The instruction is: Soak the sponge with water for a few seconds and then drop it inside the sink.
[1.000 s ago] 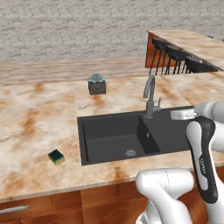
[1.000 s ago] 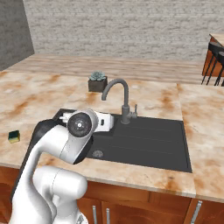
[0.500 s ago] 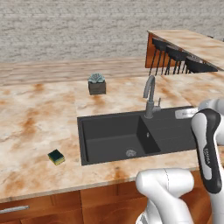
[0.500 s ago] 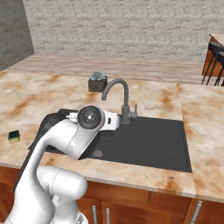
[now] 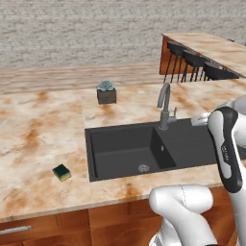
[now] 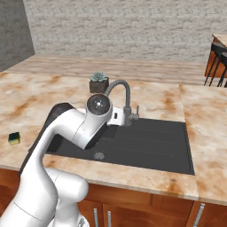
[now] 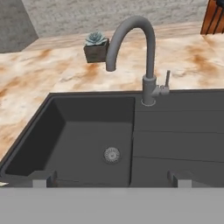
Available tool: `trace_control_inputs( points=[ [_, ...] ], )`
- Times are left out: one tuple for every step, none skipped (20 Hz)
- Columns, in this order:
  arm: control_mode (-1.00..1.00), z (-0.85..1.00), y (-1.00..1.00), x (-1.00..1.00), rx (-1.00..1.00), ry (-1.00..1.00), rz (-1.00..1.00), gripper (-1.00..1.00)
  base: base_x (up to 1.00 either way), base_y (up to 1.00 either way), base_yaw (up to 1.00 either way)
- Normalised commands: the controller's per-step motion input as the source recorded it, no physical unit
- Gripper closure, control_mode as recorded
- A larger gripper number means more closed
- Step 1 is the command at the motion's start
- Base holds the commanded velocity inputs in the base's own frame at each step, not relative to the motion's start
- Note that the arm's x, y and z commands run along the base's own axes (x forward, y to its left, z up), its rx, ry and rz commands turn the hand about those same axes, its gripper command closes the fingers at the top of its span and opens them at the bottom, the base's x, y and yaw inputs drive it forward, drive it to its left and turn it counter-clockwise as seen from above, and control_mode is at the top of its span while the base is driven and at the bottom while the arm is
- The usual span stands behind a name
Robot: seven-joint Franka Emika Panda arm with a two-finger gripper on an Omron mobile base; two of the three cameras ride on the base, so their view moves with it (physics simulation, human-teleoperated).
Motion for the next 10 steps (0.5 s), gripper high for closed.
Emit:
trace_control_inputs(
  points=[
    [-1.00,-0.06,0.00,0.37,0.00,0.09,0.00,-1.00,0.00,0.00,0.00],
    [-1.00,-0.07,0.00,0.37,0.00,0.08,0.00,-1.00,0.00,0.00,0.00],
    [-1.00,-0.08,0.00,0.36,0.00,0.07,0.00,-1.00,0.00,0.00,0.00],
    [-1.00,-0.08,0.00,0.37,0.00,0.06,0.00,-1.00,0.00,0.00,0.00],
    [-1.00,-0.09,0.00,0.33,0.00,0.01,0.00,-1.00,0.00,0.00,0.00],
    [-1.00,-0.09,-0.01,0.31,0.00,0.00,0.00,-1.00,0.00,0.00,0.00],
    [-1.00,-0.11,-0.03,0.29,0.00,0.00,0.00,-1.00,0.00,0.00,0.00],
    [-1.00,-0.11,-0.04,0.29,0.00,0.00,0.00,-1.00,0.00,0.00,0.00],
    [-1.00,-0.14,-0.09,0.27,0.00,0.00,0.00,-1.00,0.00,0.00,0.00],
    [-1.00,-0.15,-0.12,0.26,0.00,0.00,0.00,-1.00,0.00,0.00,0.00]
  ],
)
